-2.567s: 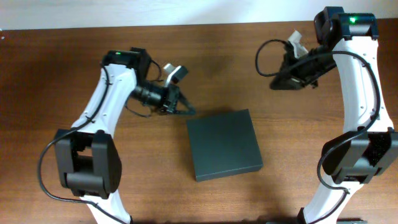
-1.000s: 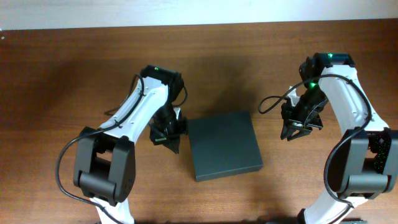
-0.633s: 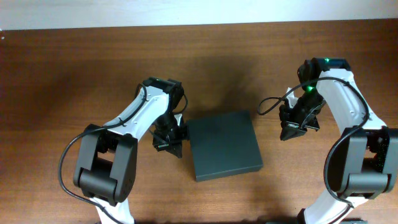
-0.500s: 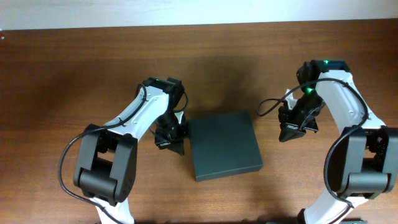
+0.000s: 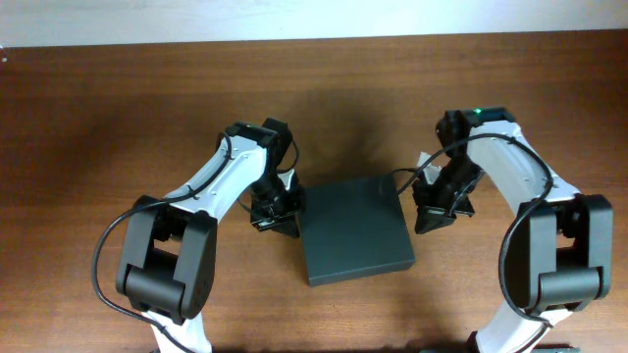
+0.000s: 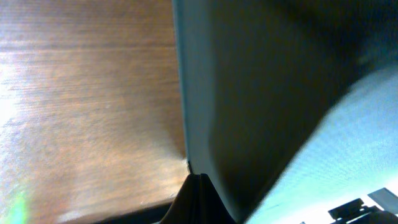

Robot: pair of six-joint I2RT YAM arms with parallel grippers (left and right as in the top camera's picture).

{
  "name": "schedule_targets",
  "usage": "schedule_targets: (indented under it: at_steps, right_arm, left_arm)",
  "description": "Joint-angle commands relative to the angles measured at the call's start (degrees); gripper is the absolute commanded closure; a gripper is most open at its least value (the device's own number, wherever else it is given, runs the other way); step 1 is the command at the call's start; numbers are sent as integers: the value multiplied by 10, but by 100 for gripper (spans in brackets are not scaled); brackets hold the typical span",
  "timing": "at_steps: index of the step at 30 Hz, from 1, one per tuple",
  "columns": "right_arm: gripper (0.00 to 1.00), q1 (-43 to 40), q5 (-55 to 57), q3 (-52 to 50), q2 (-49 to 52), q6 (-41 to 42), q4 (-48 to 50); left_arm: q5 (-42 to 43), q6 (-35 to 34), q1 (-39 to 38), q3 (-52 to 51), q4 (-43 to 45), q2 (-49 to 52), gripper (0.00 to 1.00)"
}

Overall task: Pack container
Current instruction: 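Press down on both sides of the closed lid with both grippers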

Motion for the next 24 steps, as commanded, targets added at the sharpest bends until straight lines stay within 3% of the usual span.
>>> schedule_targets:
  at_steps: [1,24]
  right_arm:
    - [96,17,-12,-3,-13,-3,2]
    - [96,19,-51,-3,-13,0,-9]
  left_arm:
    - [20,-4,-1,-3,13,-13,98]
    - [27,-4,-1,-3,83,-13,98]
